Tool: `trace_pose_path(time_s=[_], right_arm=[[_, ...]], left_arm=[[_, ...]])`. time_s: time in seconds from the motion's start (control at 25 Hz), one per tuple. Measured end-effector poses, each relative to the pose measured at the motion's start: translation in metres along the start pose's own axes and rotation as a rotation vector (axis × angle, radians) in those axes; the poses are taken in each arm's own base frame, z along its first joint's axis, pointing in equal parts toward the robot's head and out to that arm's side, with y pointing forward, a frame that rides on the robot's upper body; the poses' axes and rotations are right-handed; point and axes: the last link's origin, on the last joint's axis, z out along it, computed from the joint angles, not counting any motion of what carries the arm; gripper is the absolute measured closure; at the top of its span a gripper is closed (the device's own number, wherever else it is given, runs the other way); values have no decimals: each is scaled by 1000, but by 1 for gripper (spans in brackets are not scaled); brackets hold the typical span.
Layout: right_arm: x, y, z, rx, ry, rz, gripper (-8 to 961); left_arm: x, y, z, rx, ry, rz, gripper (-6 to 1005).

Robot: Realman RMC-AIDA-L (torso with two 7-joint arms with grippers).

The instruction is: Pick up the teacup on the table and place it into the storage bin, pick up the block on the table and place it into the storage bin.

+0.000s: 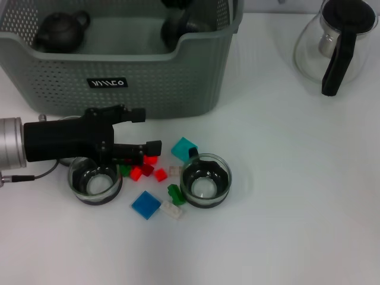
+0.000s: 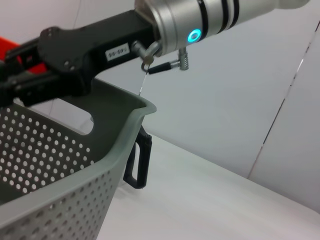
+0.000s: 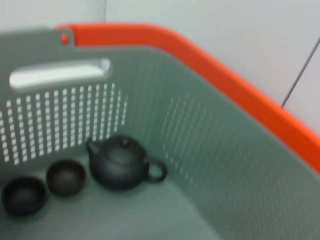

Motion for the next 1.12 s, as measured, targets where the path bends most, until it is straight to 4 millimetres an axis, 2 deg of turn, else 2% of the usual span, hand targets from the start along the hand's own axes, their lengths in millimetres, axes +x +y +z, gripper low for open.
trace_pose_path(time_s=[0.12,0.28,0.44,0.52,0.64,0.84,0.96,1.12], right_arm=[[-6,-4,-8,13,-45,12,537],[-14,-10,-30,21,-129,29,409],[-16,-8,-68,-10,-244,51,220],[-11,-6,-88,-41,-297,63,190],[7,0,-117,-148,-359,86,146],[57,14,-156,-357,-381,89,129],[85,27,-163,-441,-302,67,133],[108,51,-161,-560,-169,3,140]], left_arm=[[1,-1,-2,6,7,0,55],[3,-1,-6,9,11,7,55],[8,1,-12,-19,-1,29,56],[13,5,-15,-51,-5,48,56],[19,8,-19,-80,-13,78,56],[21,6,-24,-71,-24,91,56],[19,6,-26,-65,-30,92,56],[12,6,-29,-53,-73,81,56]])
